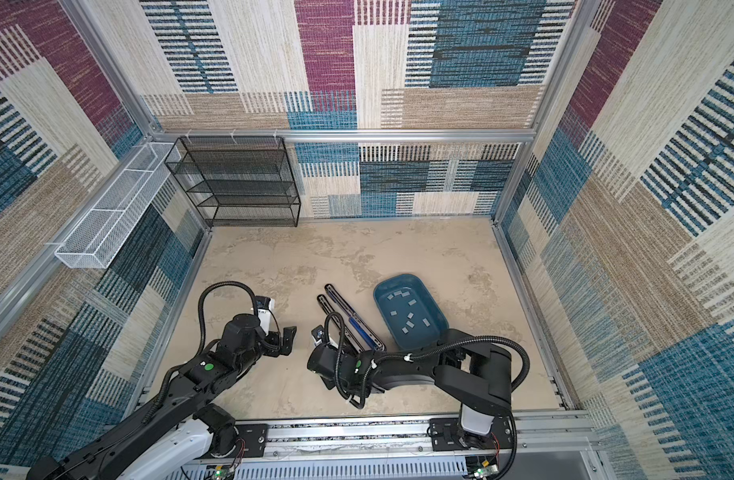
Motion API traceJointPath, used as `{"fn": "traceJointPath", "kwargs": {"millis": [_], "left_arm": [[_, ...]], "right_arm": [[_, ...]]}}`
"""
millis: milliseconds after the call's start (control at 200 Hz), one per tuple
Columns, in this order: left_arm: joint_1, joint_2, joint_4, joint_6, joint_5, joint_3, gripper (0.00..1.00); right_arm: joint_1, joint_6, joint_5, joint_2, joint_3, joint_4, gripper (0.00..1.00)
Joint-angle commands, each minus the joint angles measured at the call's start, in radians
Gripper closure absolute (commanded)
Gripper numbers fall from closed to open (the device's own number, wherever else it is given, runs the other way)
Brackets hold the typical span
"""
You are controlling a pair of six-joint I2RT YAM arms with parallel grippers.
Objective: Load the staples into the stapler
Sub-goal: 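Lower the staple strip into the mini stapler's channel with the right gripper, then open the right gripper and withdraw it toward the teal tray while left shifts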
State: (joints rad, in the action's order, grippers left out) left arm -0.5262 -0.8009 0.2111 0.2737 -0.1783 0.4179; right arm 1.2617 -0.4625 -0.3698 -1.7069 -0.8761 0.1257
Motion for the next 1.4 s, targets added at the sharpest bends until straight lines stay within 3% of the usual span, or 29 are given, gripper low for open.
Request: {"fn": "traceJointPath", "kwargs": {"millis": [0, 245, 381, 656, 1007, 1392], "left_arm": [[0.001, -0.001, -0.026, 0.015, 0.0, 0.004, 0.01], [0.001, -0.001, -0.025, 0.016, 0.002, 0.004, 0.01], [0.001, 0.001, -0.025, 0.015, 0.005, 0.004, 0.01], [0.0, 0.003, -0.028, 0.015, 0.006, 0.003, 0.0], [0.001, 0.009, -0.024, 0.015, 0.01, 0.001, 0.0], [0.001, 0.01, -0.028, 0.016, 0.013, 0.001, 0.0]], "right_arm": [[0.0, -0.044, -0.006, 0.004, -0.005, 0.018, 0.95], [0.001, -0.083, 0.003, 0.017, 0.019, 0.029, 0.9], [0.001, -0.091, -0.003, 0.036, 0.029, 0.031, 0.76], [0.001, -0.091, -0.02, 0.064, 0.029, 0.041, 0.63], [0.0, -0.083, -0.087, 0.018, -0.036, 0.081, 0.68], [0.0, -0.117, -0.083, -0.014, -0.024, 0.098, 0.78]]}}
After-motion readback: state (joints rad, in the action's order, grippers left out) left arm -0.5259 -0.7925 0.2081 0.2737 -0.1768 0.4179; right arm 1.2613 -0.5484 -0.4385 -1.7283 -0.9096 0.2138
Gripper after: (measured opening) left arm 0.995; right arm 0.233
